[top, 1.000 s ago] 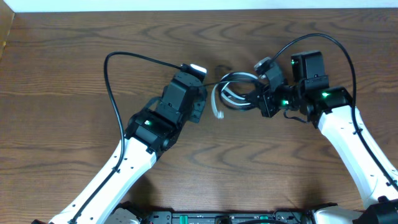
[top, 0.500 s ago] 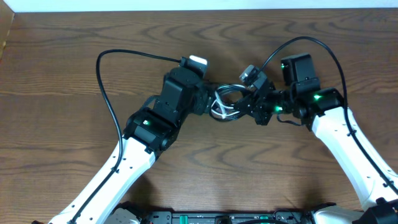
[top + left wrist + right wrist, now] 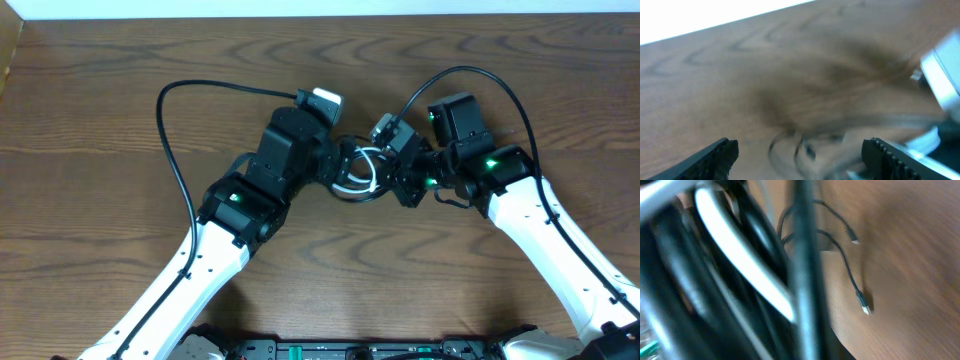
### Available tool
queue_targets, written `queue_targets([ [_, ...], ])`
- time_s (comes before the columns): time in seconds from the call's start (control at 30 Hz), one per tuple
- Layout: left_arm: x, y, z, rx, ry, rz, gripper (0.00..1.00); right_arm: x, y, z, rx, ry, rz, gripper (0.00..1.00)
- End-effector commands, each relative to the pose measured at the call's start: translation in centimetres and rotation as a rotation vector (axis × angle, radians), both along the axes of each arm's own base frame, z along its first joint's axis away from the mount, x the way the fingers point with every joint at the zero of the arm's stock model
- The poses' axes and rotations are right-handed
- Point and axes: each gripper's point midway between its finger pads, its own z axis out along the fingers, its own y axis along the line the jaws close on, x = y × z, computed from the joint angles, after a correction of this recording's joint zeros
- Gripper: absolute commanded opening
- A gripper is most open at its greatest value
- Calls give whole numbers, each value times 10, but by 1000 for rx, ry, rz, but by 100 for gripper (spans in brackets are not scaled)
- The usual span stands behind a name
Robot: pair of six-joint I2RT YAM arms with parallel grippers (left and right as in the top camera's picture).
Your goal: Untangle cables
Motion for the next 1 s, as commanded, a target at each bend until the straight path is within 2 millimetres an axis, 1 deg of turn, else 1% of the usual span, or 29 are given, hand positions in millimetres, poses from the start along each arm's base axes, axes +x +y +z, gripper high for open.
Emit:
queue_targets([
  [0.0,-12,-2,-9,11,57,-33,86,35,-47,-3,-190,-67,-347,1],
  [0.03,-14,-1,-11,16,66,-33,87,38,-51,-3,-201,-71,-371,1],
  [0.1,-17,0,-15,21,84,-39,87,40,-53,-2,-193,-74,-379,1],
  [0.13,-20,-3,-16,12,96,-57,88,40,-51,-1,-184,-74,-374,1],
  [0.2,-27,-12,-16,-20,121,-107,91,38,-44,1,-151,-64,-349,1],
  [0.3,-31,-20,-14,-53,133,-151,92,31,-29,6,-81,-43,-275,1],
  [0.5,-30,-20,-12,-52,122,-148,93,25,-15,12,-8,-26,-214,1],
  [0.6,-22,-13,-18,-1,104,-114,93,23,-10,15,19,-18,-191,1],
  [0.7,-10,-5,-30,54,101,-54,93,19,-4,18,49,-7,-165,1],
  [0.87,4,-13,-51,98,104,-80,94,9,5,24,93,-2,-84,1],
  [0.9,7,-16,-54,97,103,-80,93,7,7,25,102,2,-72,1],
  [0.93,10,-18,-57,99,100,-83,87,5,8,25,108,5,-64,1],
  [0.97,14,-20,-60,109,91,-95,73,4,9,26,113,9,-59,1],
])
